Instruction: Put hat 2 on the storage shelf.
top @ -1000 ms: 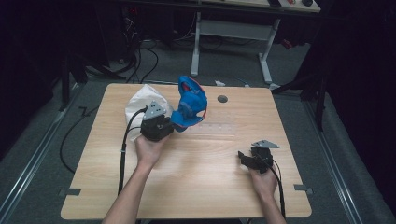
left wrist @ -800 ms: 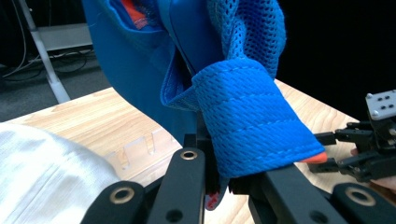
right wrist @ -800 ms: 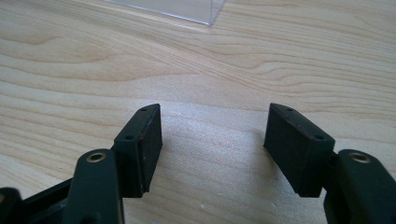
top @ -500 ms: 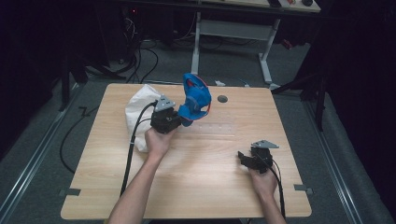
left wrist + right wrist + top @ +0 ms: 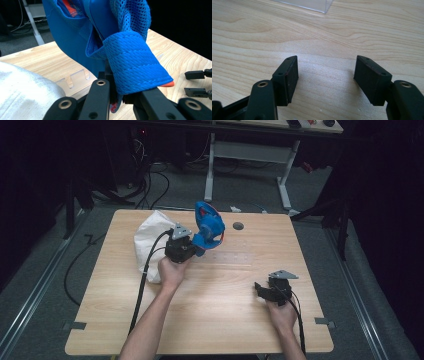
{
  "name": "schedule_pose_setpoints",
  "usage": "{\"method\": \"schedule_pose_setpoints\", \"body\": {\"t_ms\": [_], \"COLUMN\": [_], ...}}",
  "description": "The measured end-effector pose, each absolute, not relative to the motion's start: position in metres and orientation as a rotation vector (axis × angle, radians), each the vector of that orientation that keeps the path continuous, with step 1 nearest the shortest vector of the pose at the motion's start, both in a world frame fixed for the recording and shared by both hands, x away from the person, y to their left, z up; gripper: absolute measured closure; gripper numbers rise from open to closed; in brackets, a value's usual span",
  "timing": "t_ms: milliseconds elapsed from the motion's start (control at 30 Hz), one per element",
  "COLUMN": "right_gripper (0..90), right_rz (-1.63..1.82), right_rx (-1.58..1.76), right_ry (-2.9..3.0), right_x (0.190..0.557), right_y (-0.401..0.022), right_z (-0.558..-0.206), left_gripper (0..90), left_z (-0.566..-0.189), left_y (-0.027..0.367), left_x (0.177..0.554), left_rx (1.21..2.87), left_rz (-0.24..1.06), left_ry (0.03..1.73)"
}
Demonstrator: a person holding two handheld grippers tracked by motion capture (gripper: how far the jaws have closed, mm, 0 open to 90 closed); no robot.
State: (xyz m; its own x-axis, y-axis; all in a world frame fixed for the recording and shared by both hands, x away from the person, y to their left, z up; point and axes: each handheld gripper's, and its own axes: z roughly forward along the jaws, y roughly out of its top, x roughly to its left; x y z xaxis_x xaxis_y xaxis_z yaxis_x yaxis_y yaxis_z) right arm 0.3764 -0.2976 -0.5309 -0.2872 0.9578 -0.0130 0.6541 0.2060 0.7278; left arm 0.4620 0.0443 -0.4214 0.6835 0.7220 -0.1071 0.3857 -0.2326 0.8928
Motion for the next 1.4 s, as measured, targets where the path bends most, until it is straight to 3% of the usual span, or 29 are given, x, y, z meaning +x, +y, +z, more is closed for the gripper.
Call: {"method": "schedule_pose_setpoints", "body": {"t_ms": [800, 1033, 1400], "right_gripper": [35.8, 35.8, 35.8], "right_rz": [0.861, 0.86, 0.859], "right_rx": [1.492, 1.488, 1.489], "right_ry": [2.021, 2.023, 2.023], "right_x": [0.376, 0.376, 0.376], "right_y": [-0.297, -0.297, -0.297], "right_z": [-0.531, -0.531, -0.531], "left_gripper": [84.3, 74.7, 47.9], "left_z": [-0.453, -0.455, -0.452], "left_y": [0.039, 0.043, 0.042], "left_x": [0.466, 0.463, 0.456], "left_rx": [1.874, 1.909, 1.93], "left_rz": [0.358, 0.387, 0.432], "left_ry": [0.966, 1.004, 1.031]}}
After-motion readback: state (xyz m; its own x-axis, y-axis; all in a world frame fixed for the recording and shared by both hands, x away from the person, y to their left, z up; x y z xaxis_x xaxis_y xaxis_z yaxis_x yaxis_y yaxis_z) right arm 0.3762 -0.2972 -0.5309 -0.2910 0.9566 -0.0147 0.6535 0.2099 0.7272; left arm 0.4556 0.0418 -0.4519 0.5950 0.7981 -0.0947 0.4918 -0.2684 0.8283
